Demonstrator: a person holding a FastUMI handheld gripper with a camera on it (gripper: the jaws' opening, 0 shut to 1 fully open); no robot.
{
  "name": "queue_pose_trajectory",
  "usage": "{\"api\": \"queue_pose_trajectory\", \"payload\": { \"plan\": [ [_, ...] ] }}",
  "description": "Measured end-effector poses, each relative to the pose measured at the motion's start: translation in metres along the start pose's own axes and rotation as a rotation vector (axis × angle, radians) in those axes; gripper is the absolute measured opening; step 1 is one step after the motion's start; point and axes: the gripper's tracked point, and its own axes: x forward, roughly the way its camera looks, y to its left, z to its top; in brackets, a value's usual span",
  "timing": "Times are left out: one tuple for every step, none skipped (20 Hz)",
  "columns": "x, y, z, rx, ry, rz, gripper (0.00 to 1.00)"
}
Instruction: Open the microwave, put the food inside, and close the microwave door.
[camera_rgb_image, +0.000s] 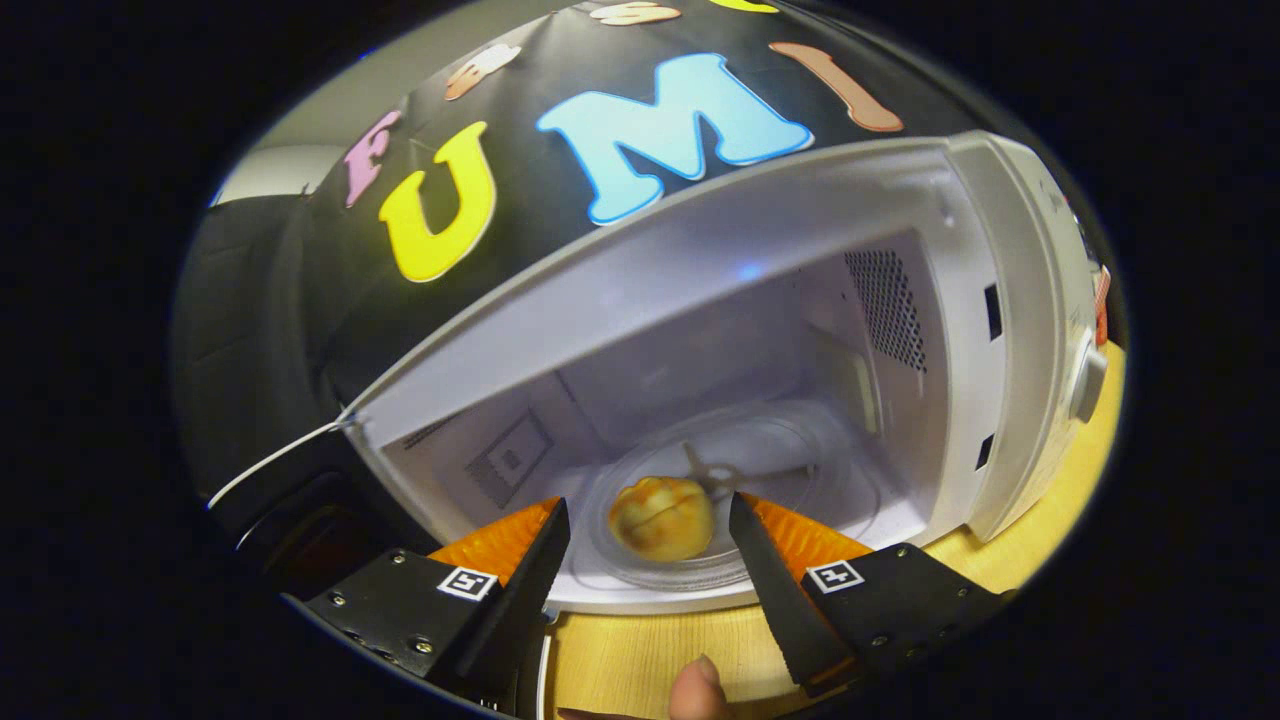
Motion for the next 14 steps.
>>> {"api": "queue_pose_trajectory", "payload": {
  "plan": [
    [-0.018,0.009,0.005,-0.052,-0.012,0.028,0.97],
    [-0.034,0.017,0.01,-0.094,-0.019,0.054,0.97],
    [-0.053,0.028,0.014,-0.119,-0.021,0.096,0.97],
    [-0.074,0.04,0.015,-0.134,-0.023,0.142,0.97],
    [-0.095,0.049,0.019,-0.139,-0.029,0.177,0.97],
    [-0.116,0.057,0.022,-0.137,-0.042,0.214,0.97],
    [-0.138,0.067,0.026,-0.139,-0.056,0.251,0.97],
    [-0.159,0.076,0.028,-0.145,-0.07,0.291,0.97],
    [-0.18,0.085,0.03,-0.163,-0.079,0.33,0.97],
    [-0.2,0.093,0.03,-0.182,-0.095,0.362,0.96],
    [-0.221,0.102,0.032,-0.212,-0.117,0.395,0.97],
    [-0.241,0.109,0.032,-0.252,-0.147,0.417,0.96],
    [-0.262,0.117,0.034,-0.298,-0.178,0.439,0.96],
    [-0.279,0.127,0.031,-0.34,-0.208,0.463,0.96]
  ]
}}
